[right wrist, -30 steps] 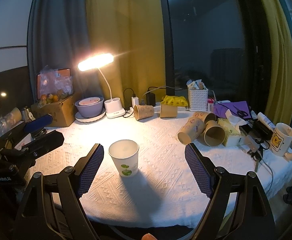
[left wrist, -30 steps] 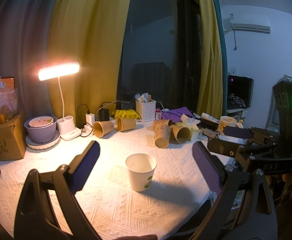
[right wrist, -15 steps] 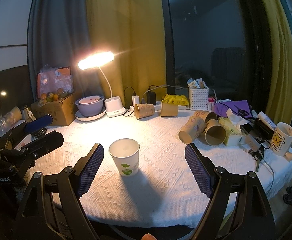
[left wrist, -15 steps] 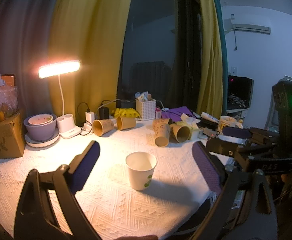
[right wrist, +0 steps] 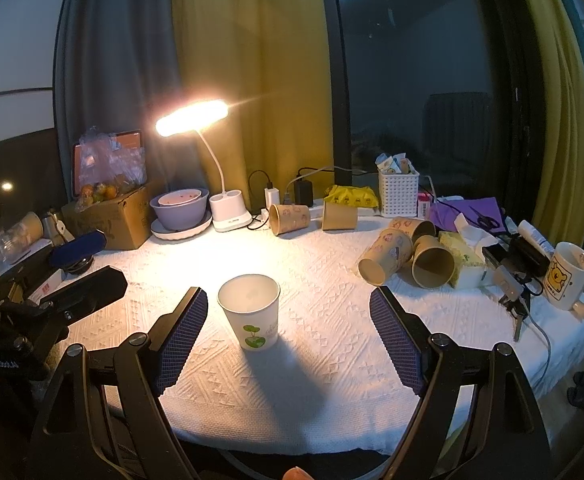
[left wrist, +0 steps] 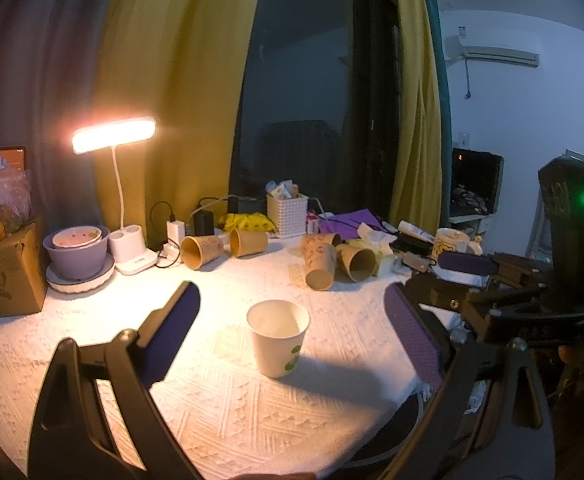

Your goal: Flip cup upright

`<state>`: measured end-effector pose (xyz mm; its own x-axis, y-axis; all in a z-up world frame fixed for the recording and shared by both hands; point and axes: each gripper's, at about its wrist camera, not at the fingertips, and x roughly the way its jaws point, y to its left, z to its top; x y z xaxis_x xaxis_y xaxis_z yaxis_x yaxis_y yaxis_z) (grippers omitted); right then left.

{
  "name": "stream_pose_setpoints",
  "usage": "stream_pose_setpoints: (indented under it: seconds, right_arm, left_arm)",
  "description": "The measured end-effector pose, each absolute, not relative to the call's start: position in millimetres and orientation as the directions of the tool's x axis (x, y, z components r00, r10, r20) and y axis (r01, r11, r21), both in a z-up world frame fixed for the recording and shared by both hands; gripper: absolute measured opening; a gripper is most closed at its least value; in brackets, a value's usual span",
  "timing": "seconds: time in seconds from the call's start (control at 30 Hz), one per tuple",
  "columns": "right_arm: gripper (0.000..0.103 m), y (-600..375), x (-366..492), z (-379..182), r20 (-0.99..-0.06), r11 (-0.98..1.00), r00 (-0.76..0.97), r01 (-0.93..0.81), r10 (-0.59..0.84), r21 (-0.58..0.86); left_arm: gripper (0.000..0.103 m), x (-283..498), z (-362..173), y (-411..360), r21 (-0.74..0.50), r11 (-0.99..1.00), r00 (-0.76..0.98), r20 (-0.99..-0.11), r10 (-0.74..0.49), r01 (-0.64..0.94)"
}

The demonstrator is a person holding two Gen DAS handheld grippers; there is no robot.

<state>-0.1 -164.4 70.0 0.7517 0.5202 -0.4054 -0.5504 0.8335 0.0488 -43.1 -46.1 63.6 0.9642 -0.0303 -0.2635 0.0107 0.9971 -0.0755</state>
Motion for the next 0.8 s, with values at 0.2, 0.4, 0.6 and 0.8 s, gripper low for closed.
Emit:
stream_pose_setpoints:
  seconds: [0.2, 0.4, 0.6, 0.8]
  right_arm:
    - [0.086, -164.0, 0.1, 70.0, -0.406, 0.833, 0.751, -0.550, 0.520, 0.048]
    - [0.086, -162.4, -1.5, 67.5, -0.410, 0.833, 0.750, -0.551, 0.519, 0.049]
    - [0.086, -161.0, -1.5, 66.1, -0.411, 0.833, 0.749, -0.552, 0.520, 0.048]
    - [0.086, -159.0, -1.6, 65.0, -0.413, 0.831, 0.746, -0.554, 0.522, 0.050]
  left_arm:
    - [0.094, -43.4, 63.4, -46.2, -0.076, 0.997, 0.964, -0.263, -0.030, 0.011]
    - [0.094, -43.6, 63.3, -46.1, -0.078, 0.997, 0.964, -0.264, -0.030, 0.010]
    - [0.094, -44.4, 62.7, -46.7, -0.081, 0.997, 0.964, -0.265, -0.031, 0.009]
    - [0.094, -45.0, 60.9, -45.9, -0.088, 0.996, 0.964, -0.265, -0.028, 0.005]
